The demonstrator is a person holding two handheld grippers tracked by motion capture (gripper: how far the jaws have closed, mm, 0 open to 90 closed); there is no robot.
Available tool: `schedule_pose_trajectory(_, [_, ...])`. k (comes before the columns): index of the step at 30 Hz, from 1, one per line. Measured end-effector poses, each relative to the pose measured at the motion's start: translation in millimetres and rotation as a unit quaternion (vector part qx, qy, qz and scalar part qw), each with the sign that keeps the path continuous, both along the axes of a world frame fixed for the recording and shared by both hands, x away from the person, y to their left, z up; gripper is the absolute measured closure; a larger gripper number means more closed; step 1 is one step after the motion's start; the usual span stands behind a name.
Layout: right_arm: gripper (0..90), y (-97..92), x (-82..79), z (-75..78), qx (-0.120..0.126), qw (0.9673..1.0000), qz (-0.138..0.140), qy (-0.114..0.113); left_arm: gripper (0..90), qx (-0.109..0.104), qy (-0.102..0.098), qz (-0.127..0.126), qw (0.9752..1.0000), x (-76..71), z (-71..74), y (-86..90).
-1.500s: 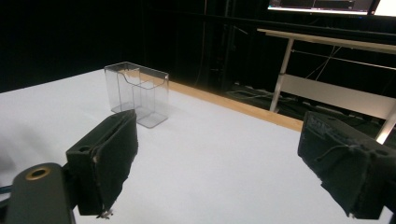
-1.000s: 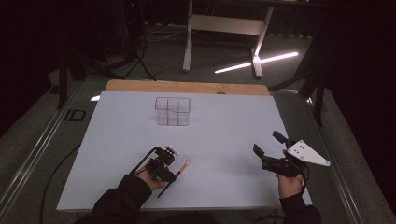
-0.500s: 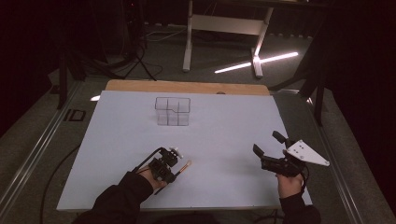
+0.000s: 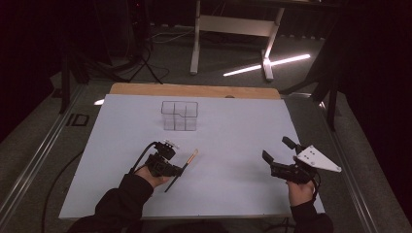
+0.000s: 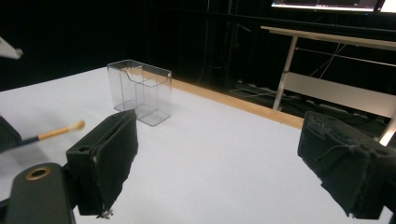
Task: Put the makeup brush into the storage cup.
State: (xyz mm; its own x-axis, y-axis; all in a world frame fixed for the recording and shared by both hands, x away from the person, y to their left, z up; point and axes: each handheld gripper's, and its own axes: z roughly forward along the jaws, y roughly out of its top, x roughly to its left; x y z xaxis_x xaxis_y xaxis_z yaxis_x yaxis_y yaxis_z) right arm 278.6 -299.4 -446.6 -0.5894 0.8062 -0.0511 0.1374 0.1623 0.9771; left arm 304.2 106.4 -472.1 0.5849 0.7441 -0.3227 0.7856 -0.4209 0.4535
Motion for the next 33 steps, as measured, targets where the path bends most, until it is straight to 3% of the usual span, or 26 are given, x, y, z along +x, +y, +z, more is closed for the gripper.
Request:
schedule_pose_trajectory(4, [11.9, 0.5, 0.1, -0.4, 0.001, 1.0, 0.0, 0.002, 83.9, -0.012, -0.017, 0.005, 0.9998, -2.2, 6.7, 2.2])
schedule_pose_trajectory(5, [11.9, 0.6, 0.2, -0.5, 0.001, 1.0, 0.001, 0.002, 83.9, -0.03, -0.019, 0.01, 0.9993, -3.4, 9.3, 4.0])
schedule_pose_trajectory(7, [11.9, 0.8, 0.5, -0.8, 0.001, 1.0, 0.001, 0.002, 83.9, -0.034, -0.024, 0.013, 0.9991, -4.0, 10.8, 4.8])
schedule_pose_trajectory(10, [11.9, 2.0, 1.1, -1.8, -0.001, 1.0, 0.004, 0.005, 83.9, -0.055, -0.05, 0.022, 0.997, -4.0, 17.4, 9.6])
schedule_pose_trajectory(13, [11.9, 3.2, 1.5, -2.4, -0.002, 1.0, 0.006, 0.006, 83.9, -0.074, -0.059, 0.022, 0.9953, -2.6, 19.4, 14.0])
schedule_pose_trajectory(18, [11.9, 3.7, 1.9, -3.1, -0.004, 0.9999, 0.008, 0.008, 83.9, -0.08, -0.071, 0.028, 0.9939, -1.8, 19.6, 18.0])
schedule_pose_trajectory(23, [11.9, 6.4, 1.8, -3.3, -0.004, 0.9999, 0.011, 0.013, 83.9, -0.103, -0.091, 0.034, 0.9899, -1.7, 22.0, 22.1])
schedule_pose_trajectory(25, [11.9, 8.3, 0.9, -2.7, 0.0, 0.9998, 0.015, 0.013, 83.9, -0.111, -0.109, 0.041, 0.987, -2.4, 22.3, 24.2])
schedule_pose_trajectory(30, [11.8, 16.3, -2.1, -1.4, -0.008, 0.9997, 0.018, 0.012, 83.9, -0.131, -0.131, 0.04, 0.9818, -2.8, 18.6, 28.6])
schedule_pose_trajectory(33, [11.8, 20.9, -3.3, -0.6, -0.011, 0.9998, 0.011, 0.014, 83.9, -0.142, -0.13, 0.041, 0.9805, -2.6, 17.3, 29.0])
